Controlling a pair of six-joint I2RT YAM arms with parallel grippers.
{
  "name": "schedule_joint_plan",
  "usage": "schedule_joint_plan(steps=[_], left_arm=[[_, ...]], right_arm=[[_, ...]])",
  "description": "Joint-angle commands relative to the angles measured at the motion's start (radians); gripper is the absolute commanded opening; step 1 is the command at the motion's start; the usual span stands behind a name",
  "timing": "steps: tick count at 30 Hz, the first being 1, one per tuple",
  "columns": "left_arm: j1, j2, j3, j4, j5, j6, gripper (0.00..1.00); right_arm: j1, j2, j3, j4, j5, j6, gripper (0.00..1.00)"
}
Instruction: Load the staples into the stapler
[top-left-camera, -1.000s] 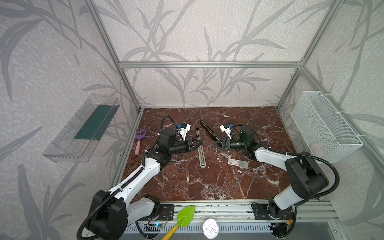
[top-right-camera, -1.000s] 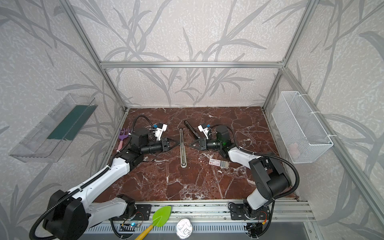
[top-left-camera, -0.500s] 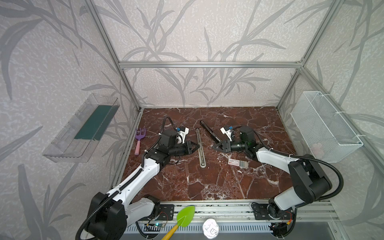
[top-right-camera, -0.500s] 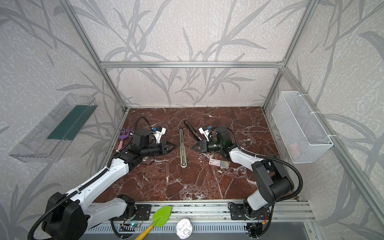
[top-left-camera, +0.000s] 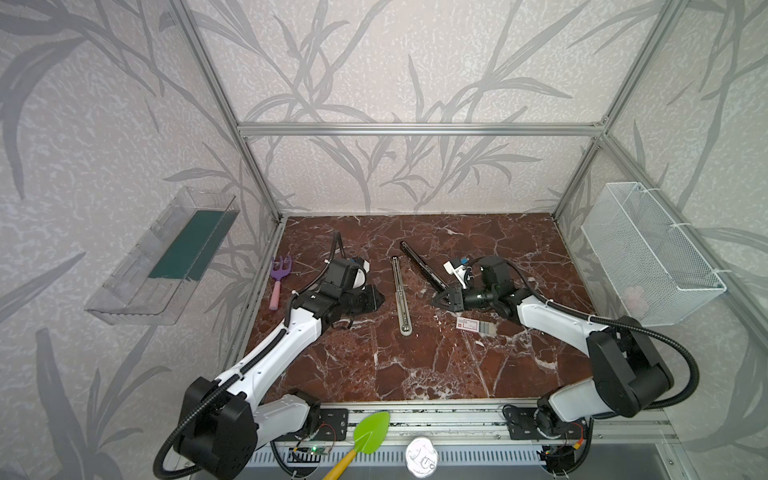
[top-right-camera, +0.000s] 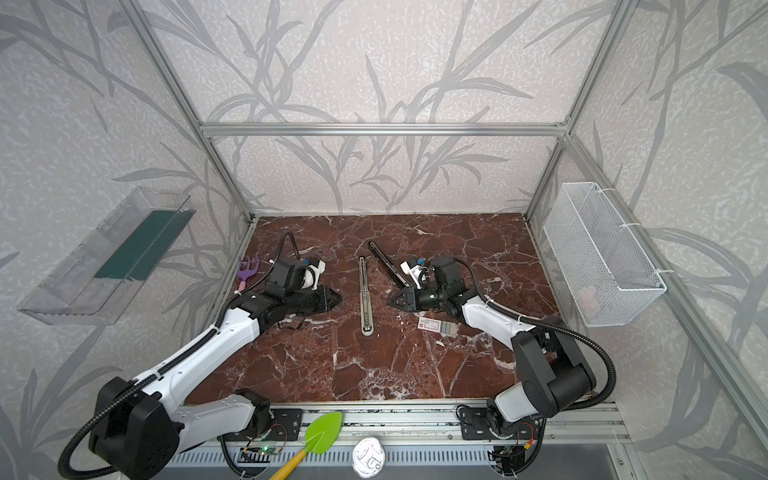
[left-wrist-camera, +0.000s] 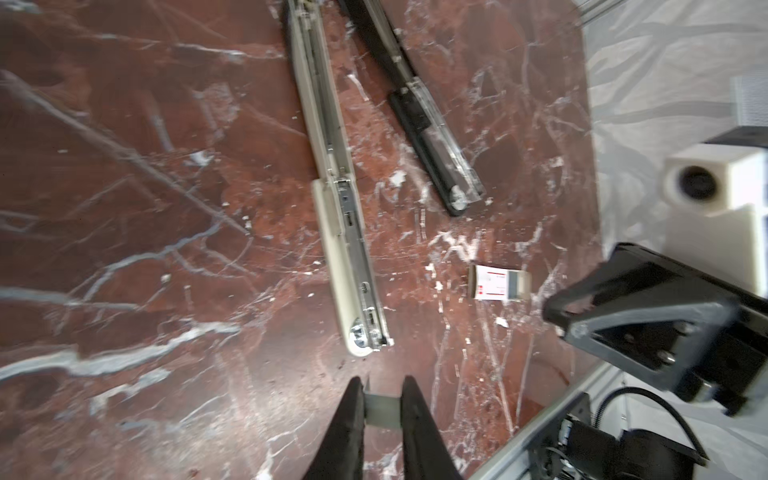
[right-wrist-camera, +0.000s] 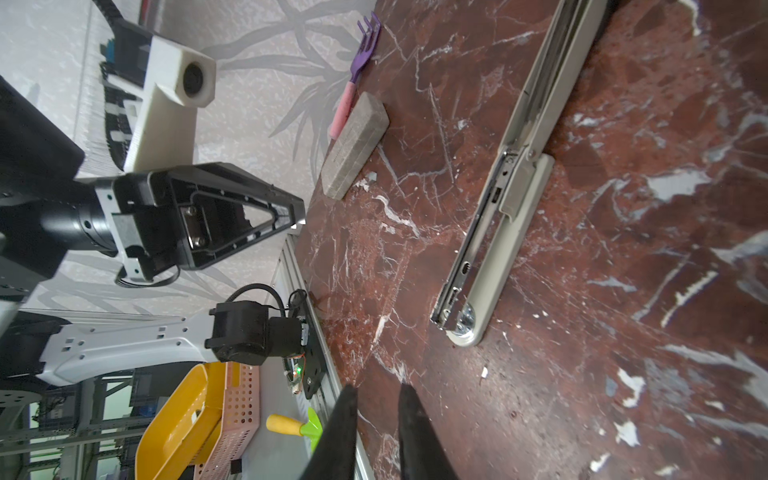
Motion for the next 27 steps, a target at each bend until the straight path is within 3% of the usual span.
schedule_joint_plan(steps=[1,3,7,14,17,23,27], left_arm=[[0.007,0.055,0.052,-0.206,-0.258,0.026,0.2],[0.013,0.1,0.065,-0.28,-0.365,0.014,0.2],[0.02,0.196,0.088,-0.377,-0.555,0.001,0.21],[0.049,0.401,0.134,-0.453,-0.659,-0.015,0.21],[0.048,0.439,0.15,-0.455,-0.655,-0.031,0.2],[0.043,0.341,0.146,-0.416,-0.619,-0.023,0.34],[0.036,0.246,0.157,-0.369,-0.456,0.014,0.37]], right_arm=[[-0.005,-0.036,0.018,-0.16,0.102,-0.089,0.21],[-0.005,-0.035,0.043,-0.27,0.192,-0.129,0.21],[-0.017,-0.045,0.04,-0.345,0.261,-0.147,0.21],[-0.027,-0.067,0.026,-0.365,0.298,-0.144,0.21],[-0.031,-0.071,0.021,-0.375,0.307,-0.15,0.21],[-0.037,-0.086,0.018,-0.411,0.342,-0.156,0.21],[-0.054,-0.1,0.037,-0.535,0.494,-0.148,0.21]])
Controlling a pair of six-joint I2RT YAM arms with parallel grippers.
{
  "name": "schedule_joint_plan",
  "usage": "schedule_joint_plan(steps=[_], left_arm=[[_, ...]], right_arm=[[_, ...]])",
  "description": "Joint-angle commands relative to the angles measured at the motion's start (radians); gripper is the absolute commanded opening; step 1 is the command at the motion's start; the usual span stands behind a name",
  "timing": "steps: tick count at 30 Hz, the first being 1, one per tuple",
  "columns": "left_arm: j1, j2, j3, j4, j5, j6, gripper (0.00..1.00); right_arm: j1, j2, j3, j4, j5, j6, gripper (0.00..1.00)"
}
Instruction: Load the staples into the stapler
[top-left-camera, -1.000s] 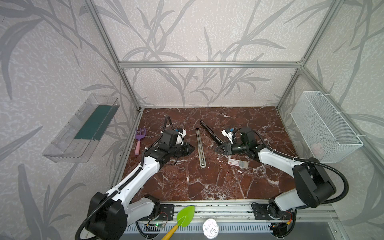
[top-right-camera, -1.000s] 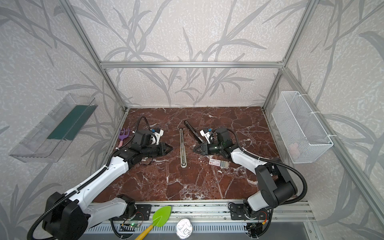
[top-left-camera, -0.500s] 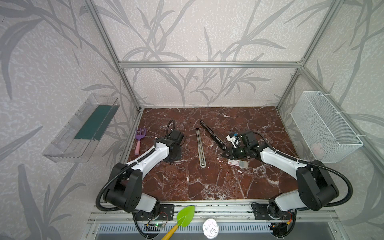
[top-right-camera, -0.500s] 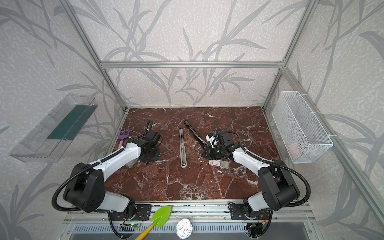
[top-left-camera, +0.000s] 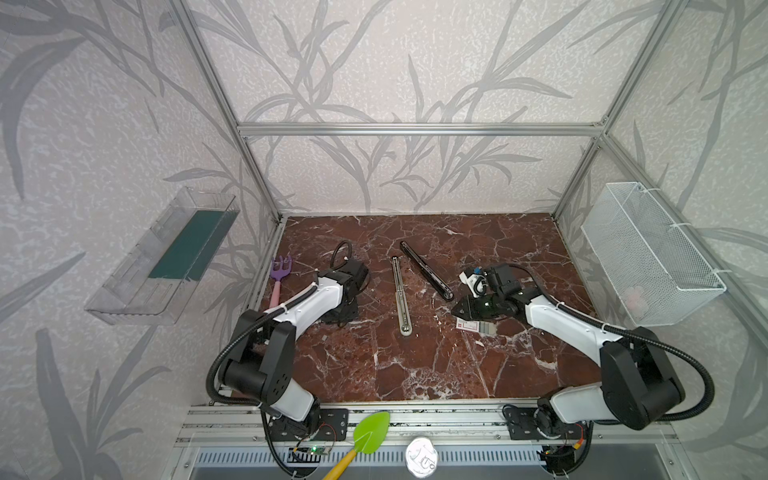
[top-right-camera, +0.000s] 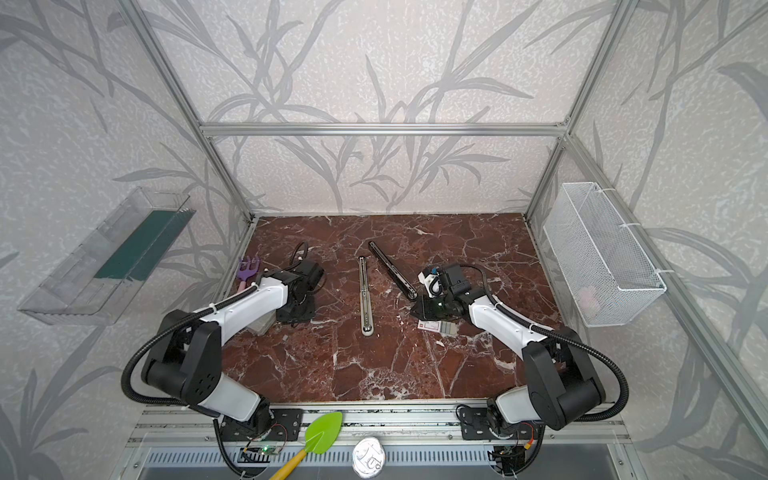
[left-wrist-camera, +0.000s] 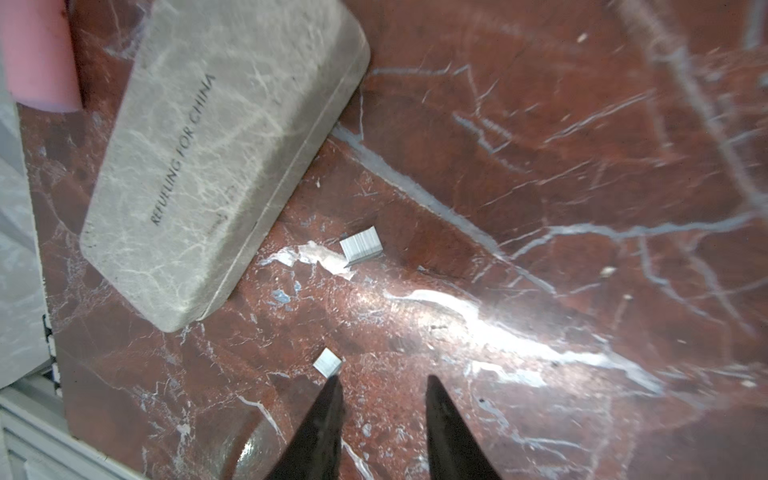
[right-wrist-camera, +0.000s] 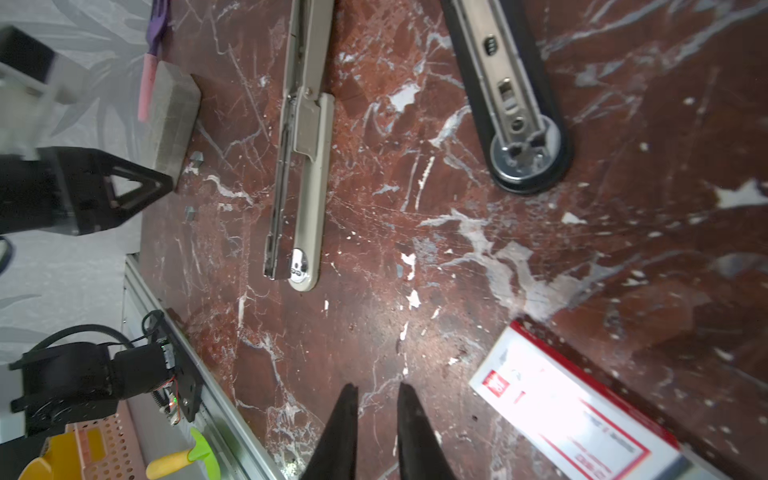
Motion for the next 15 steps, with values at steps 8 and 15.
schedule_joint_plan(steps=[8,15], left_arm=[[-0.039,-0.214,-0.105,0.383,0.577,-0.017,0.42],[-0.12,-0.186,-0.11,0.419,0.59,-0.028,0.42]], right_arm=[[-0.061,-0.039,0.0,-0.259,0.368,0.003,0.14],[-0.078,-0.013,-0.005,-0.284,0.447,0.012,0.11]])
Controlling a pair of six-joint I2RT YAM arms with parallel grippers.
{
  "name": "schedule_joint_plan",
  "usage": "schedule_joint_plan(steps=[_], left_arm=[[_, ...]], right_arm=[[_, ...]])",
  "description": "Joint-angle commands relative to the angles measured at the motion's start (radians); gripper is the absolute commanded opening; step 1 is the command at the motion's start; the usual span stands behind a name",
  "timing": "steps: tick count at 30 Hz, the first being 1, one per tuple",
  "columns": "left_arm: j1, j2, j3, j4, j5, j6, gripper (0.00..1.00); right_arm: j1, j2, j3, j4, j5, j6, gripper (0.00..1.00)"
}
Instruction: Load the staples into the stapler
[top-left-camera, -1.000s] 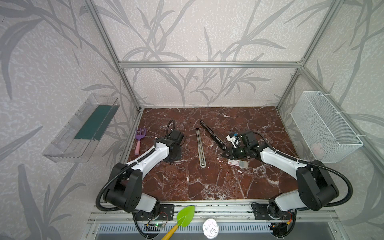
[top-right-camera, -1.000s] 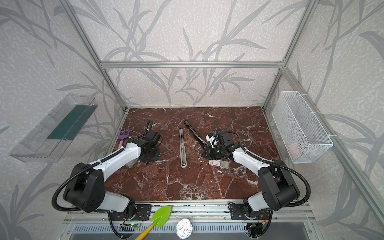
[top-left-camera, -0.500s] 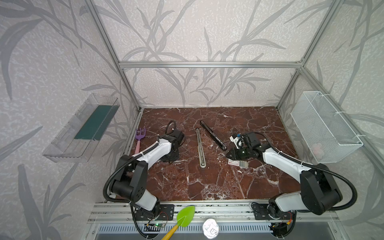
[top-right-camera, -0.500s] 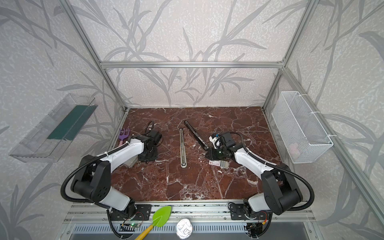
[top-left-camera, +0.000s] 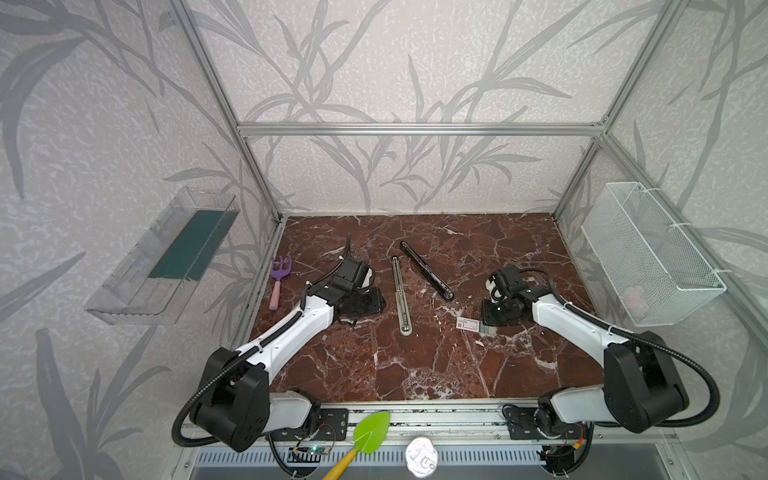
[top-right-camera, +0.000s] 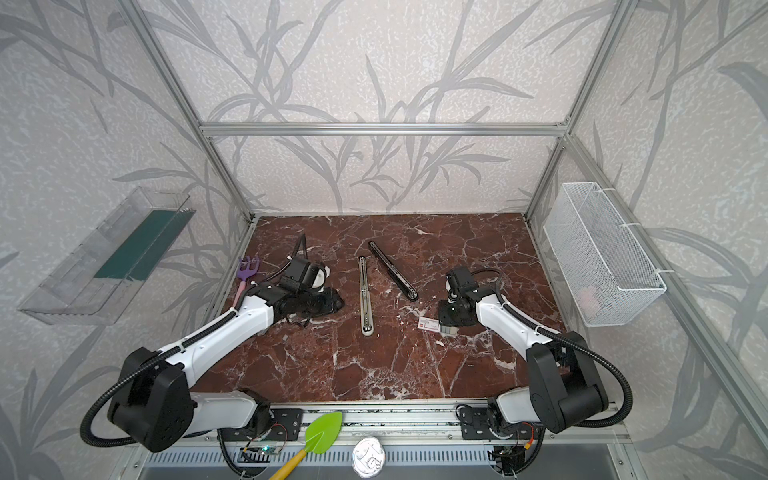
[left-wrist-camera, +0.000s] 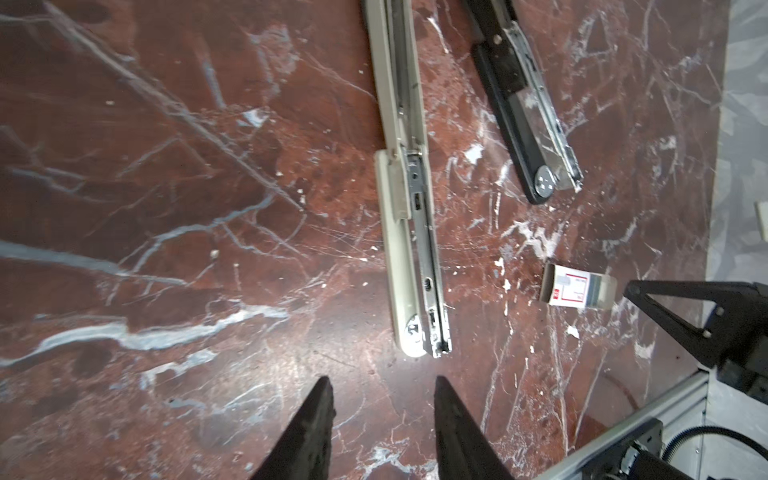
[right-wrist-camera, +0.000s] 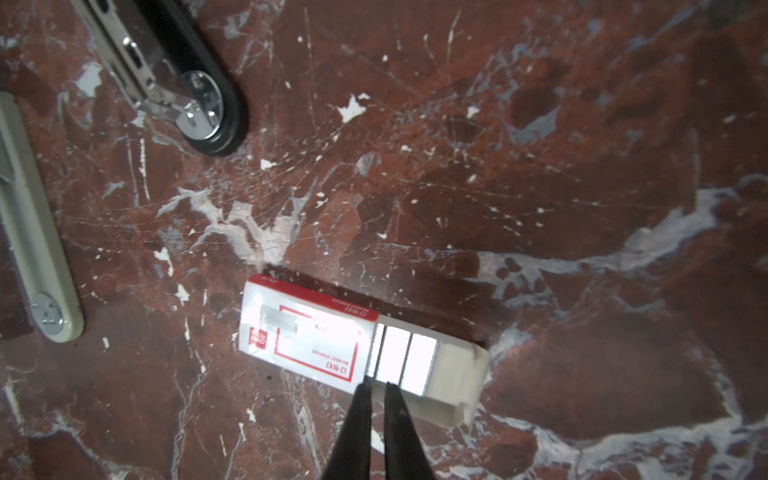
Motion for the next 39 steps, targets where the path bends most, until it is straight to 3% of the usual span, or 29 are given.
schedule_joint_plan(steps=[1,5,10,17,23,32,39], left_arm=[[-0.037,0.014,-0.008,0.057,0.049,-0.019,0.42],[-0.067,0.032,-0.004,0.072,0.047,-0.029,0.42],[-0.116,0.096,0.028,0.15,0.123,-0.053,0.44],[-0.214,0.335,0.206,0.172,0.226,-0.036,0.49],[-0.272,0.533,0.385,0.083,0.282,0.016,0.51],[-0.322,0.763,0.589,-0.007,0.384,0.06,0.52],[-0.343,0.839,0.641,-0.019,0.407,0.07,0.5]], right_arm=[[-0.012,0.006,-0.007,-0.054,0.08,0.012,0.11],[-0.016,-0.014,-0.027,-0.073,0.139,0.026,0.17],[-0.024,0.004,-0.035,-0.08,0.154,0.025,0.15],[-0.027,0.045,-0.037,-0.072,0.157,0.031,0.2],[-0.038,0.049,-0.056,-0.07,0.165,0.037,0.2],[-0.056,0.069,-0.066,-0.053,0.134,0.034,0.06],[-0.059,0.067,-0.068,-0.044,0.123,0.03,0.02]])
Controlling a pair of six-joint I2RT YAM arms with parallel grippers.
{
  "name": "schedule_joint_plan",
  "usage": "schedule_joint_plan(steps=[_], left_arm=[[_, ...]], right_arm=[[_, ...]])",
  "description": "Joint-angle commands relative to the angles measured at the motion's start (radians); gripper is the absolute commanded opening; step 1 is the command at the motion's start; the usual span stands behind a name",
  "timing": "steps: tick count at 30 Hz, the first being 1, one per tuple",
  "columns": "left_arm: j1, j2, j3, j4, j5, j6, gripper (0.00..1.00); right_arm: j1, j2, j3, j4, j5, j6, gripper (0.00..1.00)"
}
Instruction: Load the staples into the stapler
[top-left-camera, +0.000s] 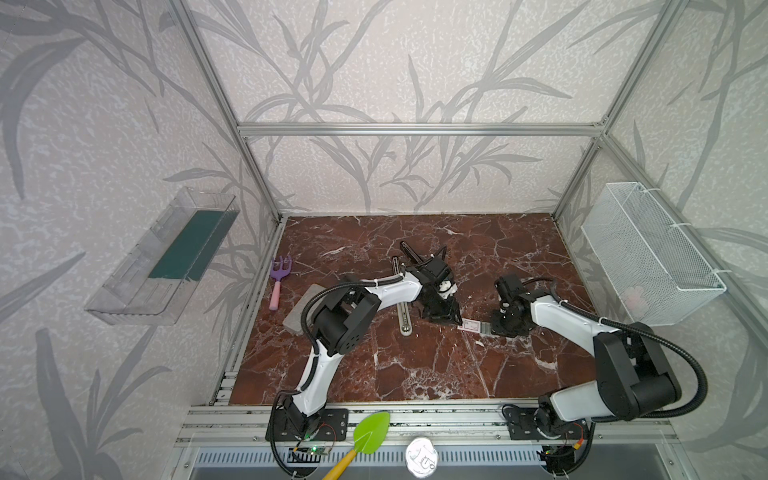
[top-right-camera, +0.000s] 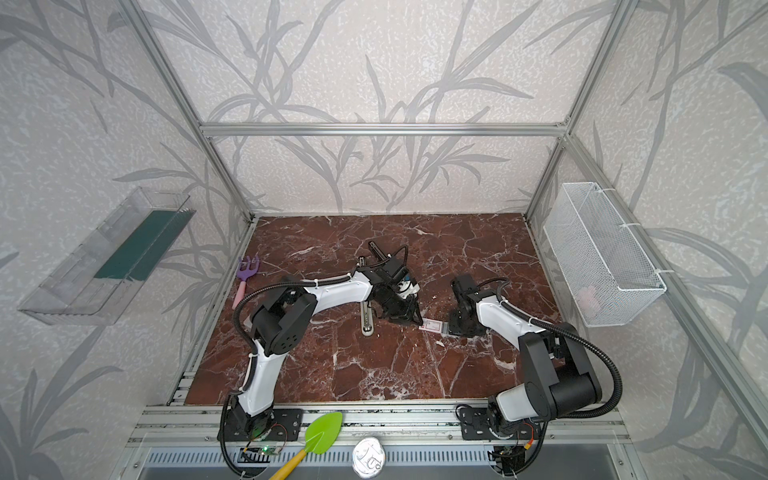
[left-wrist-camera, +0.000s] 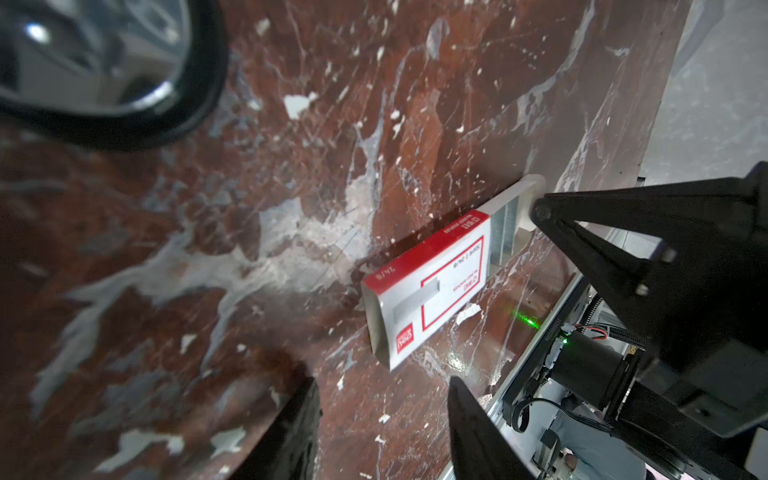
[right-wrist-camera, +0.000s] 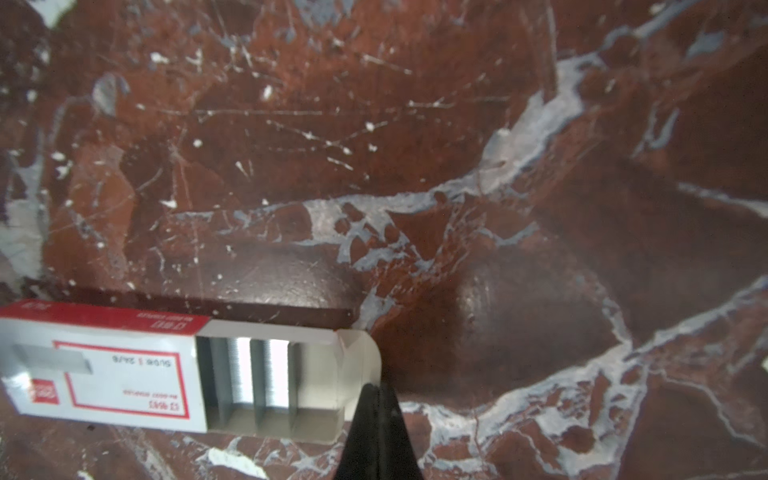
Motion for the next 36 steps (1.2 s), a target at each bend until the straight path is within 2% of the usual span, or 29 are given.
schedule_joint_plan(steps=[1,10,19,24,36], left_arm=[[-0.008,0.015,0.03,-0.024,0.03,0.018,0.49],[-0.008,0.056,0.029,0.082,0.094,-0.034,0.34],[-0.006,0.067,0.026,0.092,0.108,-0.031,0.1],[0.0,0.047,-0.005,0.1,0.104,-0.029,0.0],[0.022,0.007,-0.052,0.093,0.083,-0.005,0.0]], right_arm=[[-0.004,0.01,-0.008,0.002,-0.017,0.0,0.02],[-0.004,0.013,-0.01,0.005,-0.022,-0.003,0.0],[-0.004,0.008,-0.012,0.0,-0.004,0.007,0.0],[-0.011,0.001,-0.016,-0.009,0.022,0.021,0.0],[-0.016,-0.011,-0.017,-0.019,0.044,0.034,0.0]])
